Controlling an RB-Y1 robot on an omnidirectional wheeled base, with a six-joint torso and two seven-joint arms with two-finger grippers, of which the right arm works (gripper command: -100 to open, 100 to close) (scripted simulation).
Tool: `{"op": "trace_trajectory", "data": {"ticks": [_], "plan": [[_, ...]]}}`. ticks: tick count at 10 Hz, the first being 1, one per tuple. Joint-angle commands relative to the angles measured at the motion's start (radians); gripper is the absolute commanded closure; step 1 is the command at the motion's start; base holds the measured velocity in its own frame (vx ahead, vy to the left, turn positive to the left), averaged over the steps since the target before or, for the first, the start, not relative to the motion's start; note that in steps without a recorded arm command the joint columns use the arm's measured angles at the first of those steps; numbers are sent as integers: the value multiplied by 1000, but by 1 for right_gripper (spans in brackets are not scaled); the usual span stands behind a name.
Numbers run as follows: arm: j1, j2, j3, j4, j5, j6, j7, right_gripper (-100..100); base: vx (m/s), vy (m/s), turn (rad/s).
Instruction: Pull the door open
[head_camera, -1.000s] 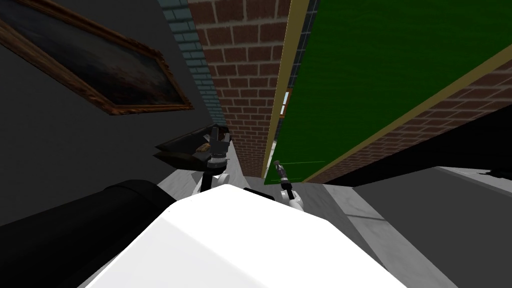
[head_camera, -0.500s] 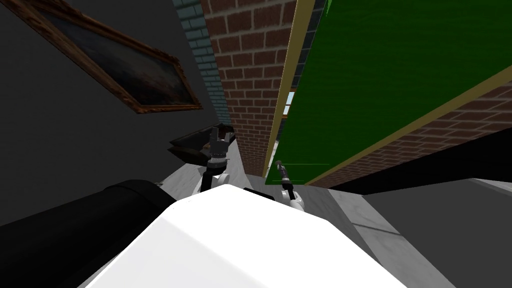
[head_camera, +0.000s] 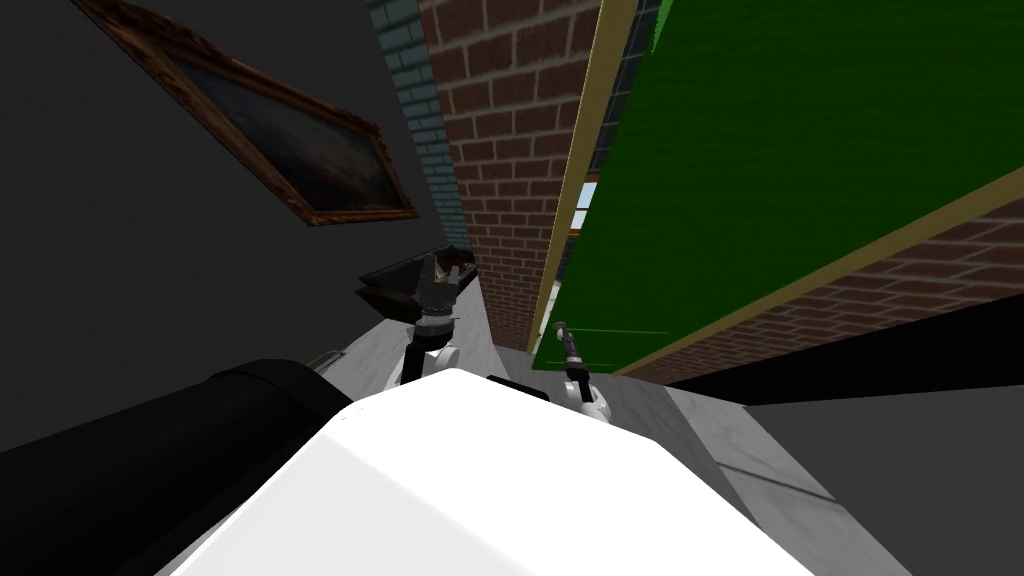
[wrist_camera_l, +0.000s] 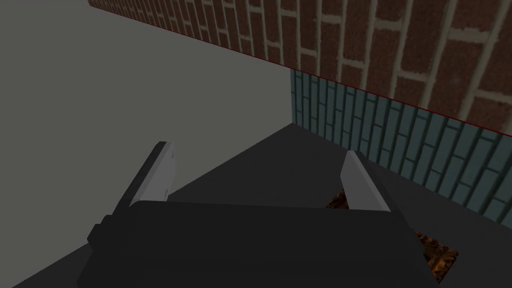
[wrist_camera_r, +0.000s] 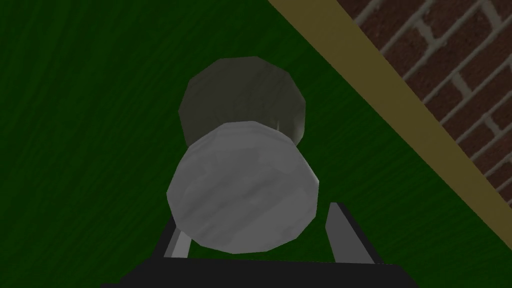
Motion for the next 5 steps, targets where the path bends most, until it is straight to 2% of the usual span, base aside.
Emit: {"op": "trace_trajectory", "data": {"ticks": [1,2,3,4,5], "plan": [[0,21,19,21,-29,-14,-50,100,-43,-40,107],[5,20,24,14,-58,-14,-75,100,-66,-57,204],[5,20,24,14,-58,-14,-91,100,-54,-48,69],[10,19,29,7,-88,-14,-121,100,-52,-34,118],[10,19,29,7,-88,-14,-130,100,-34,-29,57]]}}
